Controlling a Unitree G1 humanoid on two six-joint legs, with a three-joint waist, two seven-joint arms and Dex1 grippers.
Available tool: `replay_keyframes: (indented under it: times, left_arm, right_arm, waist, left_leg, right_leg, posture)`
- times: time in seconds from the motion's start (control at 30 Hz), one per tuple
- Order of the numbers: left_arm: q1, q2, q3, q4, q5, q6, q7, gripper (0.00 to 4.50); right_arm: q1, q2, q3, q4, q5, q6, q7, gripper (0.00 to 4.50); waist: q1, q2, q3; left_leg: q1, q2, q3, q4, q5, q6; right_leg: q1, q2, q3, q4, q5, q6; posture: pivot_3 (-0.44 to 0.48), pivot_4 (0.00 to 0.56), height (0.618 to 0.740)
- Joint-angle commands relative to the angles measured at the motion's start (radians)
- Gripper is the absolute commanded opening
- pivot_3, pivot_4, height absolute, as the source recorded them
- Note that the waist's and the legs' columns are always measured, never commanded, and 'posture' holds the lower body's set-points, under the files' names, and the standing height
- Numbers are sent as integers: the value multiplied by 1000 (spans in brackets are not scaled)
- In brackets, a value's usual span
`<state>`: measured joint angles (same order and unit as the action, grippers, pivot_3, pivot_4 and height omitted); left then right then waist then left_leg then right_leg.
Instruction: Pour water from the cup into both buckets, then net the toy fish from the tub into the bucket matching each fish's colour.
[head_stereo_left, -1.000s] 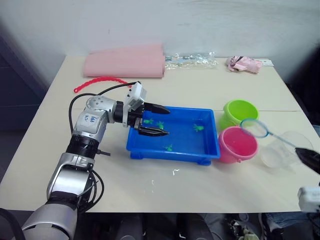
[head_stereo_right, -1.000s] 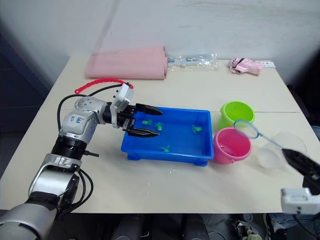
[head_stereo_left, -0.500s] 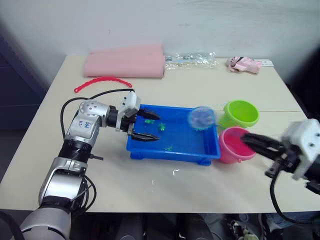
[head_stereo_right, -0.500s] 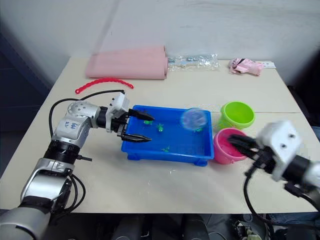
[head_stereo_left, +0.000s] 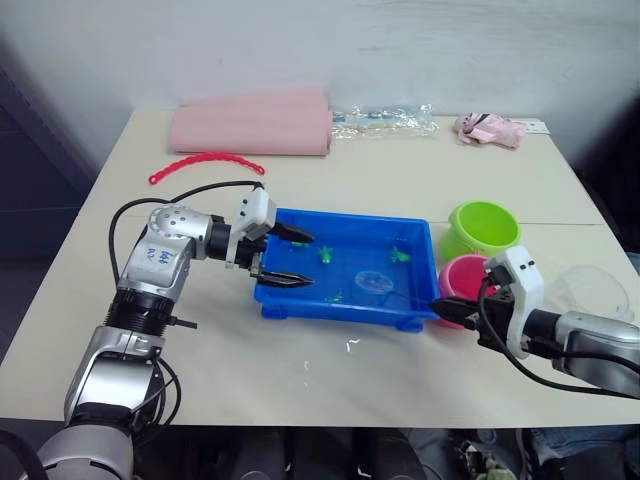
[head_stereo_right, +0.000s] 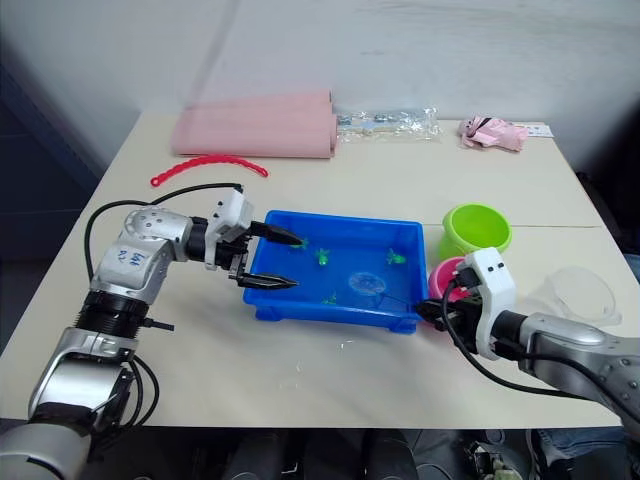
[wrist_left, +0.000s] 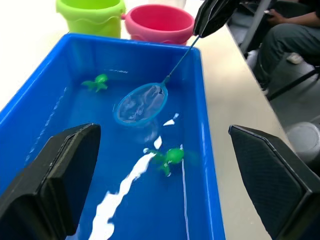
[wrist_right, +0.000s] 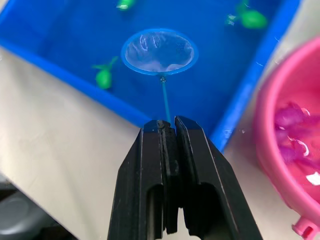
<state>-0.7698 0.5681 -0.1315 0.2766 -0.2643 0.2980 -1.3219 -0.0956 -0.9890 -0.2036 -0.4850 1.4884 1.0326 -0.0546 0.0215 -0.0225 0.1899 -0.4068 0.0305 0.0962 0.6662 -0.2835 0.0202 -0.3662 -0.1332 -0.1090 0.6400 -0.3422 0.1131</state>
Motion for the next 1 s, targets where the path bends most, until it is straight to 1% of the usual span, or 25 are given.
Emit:
replay_keyframes:
  times: [0.03, 0.13, 0.33, 0.4, 0.53, 0.63, 0.8, 0.87, 1.0]
  left_arm:
    - [12, 15, 28, -63, -26, 17, 13, 4469]
    - [16, 19, 32, -76, -30, 29, 21, 4469]
    - [9, 23, 33, -78, -31, 36, 25, 4469]
    - [4, 23, 33, -70, -29, 33, 23, 4469]
    - [-1, 21, 32, -61, -27, 27, 21, 4469]
    - [-8, 14, 27, -51, -25, 18, 18, 4469]
    - [-17, 4, 23, -35, -24, 9, 13, 4469]
    - [-26, -3, 18, -21, -21, 0, 8, 4469]
    - [-60, -34, 22, 15, -34, 10, 11, 4469]
  right_arm:
    - [-36, 40, 0, 46, 14, 3, -87, 0]
    - [-67, 71, 7, 71, -34, -1, -115, 0]
    - [-95, 133, -8, 90, -62, 0, -191, 0]
    - [-113, 133, -5, 75, -116, -11, -181, 0]
    - [-113, 100, 5, -3, -214, -14, -114, 0]
    - [-95, 48, 40, -130, -337, -37, -32, 0]
    - [-42, 26, 35, -241, -458, -54, 41, 0]
    - [-16, 2, 28, -282, -532, -79, 80, 0]
    - [65, -21, -69, -350, -620, -106, 131, 0]
  waist:
    - [0, 0, 0]
    - [2, 0, 0]
    - [1, 0, 0]
    - [1, 0, 0]
    - [2, 0, 0]
    - [2, 0, 0]
    - [2, 0, 0]
    - [3, 0, 0]
    - [5, 0, 0]
  left_leg:
    - [0, 0, 0, 0, 0, 0]
    - [0, 0, 1, 0, 0, 0]
    - [-1, 0, 2, -1, 0, 0]
    - [-1, 0, 3, -1, 0, 0]
    - [-3, 0, 3, -1, 0, 0]
    - [-5, 0, 4, -1, 0, 0]
    - [-6, 0, 4, -1, 0, 0]
    - [-6, 0, 4, 0, 0, 0]
    - [-6, 0, 4, 0, 0, 0]
  right_leg:
    - [0, 0, 0, 0, 0, 0]
    - [0, 0, 1, 0, 0, 0]
    - [-2, 0, 2, 1, 0, 0]
    - [-3, 0, 2, 1, 0, 0]
    - [-6, 0, 3, 2, 0, 0]
    - [-9, 0, 3, 3, 0, 0]
    - [-9, 1, 3, 3, 0, 0]
    - [-9, 1, 3, 3, 0, 0]
    - [-9, 1, 3, 3, 0, 0]
  posture:
    - [0, 150, 738]
    - [0, 150, 738]
    - [0, 150, 738]
    - [0, 150, 738]
    - [0, 150, 738]
    - [0, 150, 738]
    - [0, 150, 738]
    - [0, 150, 738]
    - [0, 150, 738]
